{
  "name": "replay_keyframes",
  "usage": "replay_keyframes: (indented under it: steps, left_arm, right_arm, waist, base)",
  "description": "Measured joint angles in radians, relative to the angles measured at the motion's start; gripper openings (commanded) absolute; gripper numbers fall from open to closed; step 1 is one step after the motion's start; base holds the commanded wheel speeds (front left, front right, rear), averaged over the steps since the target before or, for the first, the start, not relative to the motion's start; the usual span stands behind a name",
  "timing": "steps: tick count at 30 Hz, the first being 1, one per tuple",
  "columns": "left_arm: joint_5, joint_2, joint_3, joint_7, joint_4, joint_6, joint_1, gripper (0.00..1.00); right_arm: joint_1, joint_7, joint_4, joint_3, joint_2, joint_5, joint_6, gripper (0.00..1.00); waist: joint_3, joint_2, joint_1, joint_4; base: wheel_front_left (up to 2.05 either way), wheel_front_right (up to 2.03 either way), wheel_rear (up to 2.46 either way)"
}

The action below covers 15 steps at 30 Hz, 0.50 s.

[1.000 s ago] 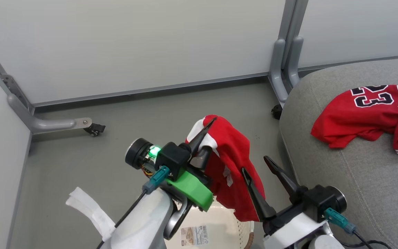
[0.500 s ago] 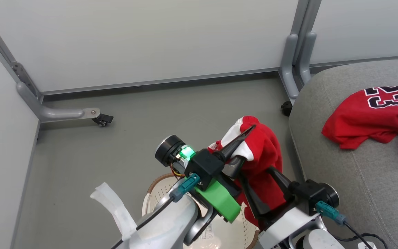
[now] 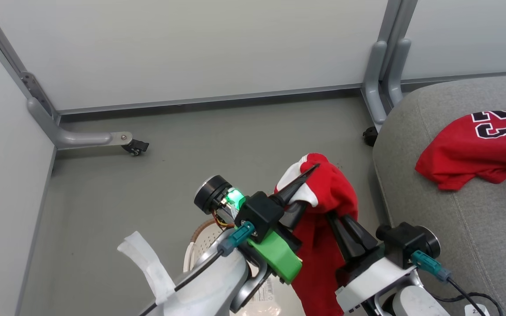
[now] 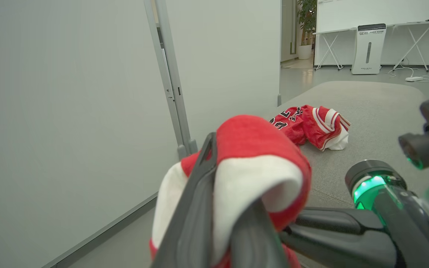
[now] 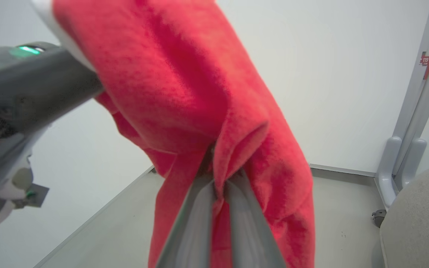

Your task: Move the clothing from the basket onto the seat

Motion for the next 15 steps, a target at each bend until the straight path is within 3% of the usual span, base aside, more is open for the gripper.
replay_keyframes:
  steps: [3, 4, 5, 15]
  left_arm:
    - [-0.001, 0.003, 0.005, 0.000, 0.007, 0.002, 0.003, 0.00]
    - [-0.001, 0.003, 0.006, 0.000, 0.008, 0.005, 0.005, 0.30]
    - [-0.001, 0.003, 0.006, 0.000, 0.011, 0.006, 0.008, 1.00]
    - [-0.008, 0.014, 0.007, 0.000, 0.020, -0.006, 0.067, 1.00]
  right_arm:
    - [0.002, 0.000, -0.008, -0.003, -0.001, 0.005, 0.000, 0.00]
    - [0.002, 0.000, -0.011, -0.005, -0.001, 0.008, 0.000, 0.00]
    - [0.004, 0.000, -0.014, -0.006, -0.001, 0.011, 0.000, 0.00]
    - [0.021, 0.000, -0.077, -0.040, -0.001, 0.025, 0.000, 0.00]
  waist:
    - [-0.001, 0.0000, 0.0000, -0.002]
    - [-0.001, 0.0000, 0.0000, -0.003]
    - [-0.001, 0.0000, 0.0000, -0.003]
    - [-0.004, 0.0000, 0.0001, -0.004]
  base:
    - [0.00, 0.00, 0.00]
    - [0.00, 0.00, 0.00]
    - [0.00, 0.00, 0.00]
    - [0.00, 0.00, 0.00]
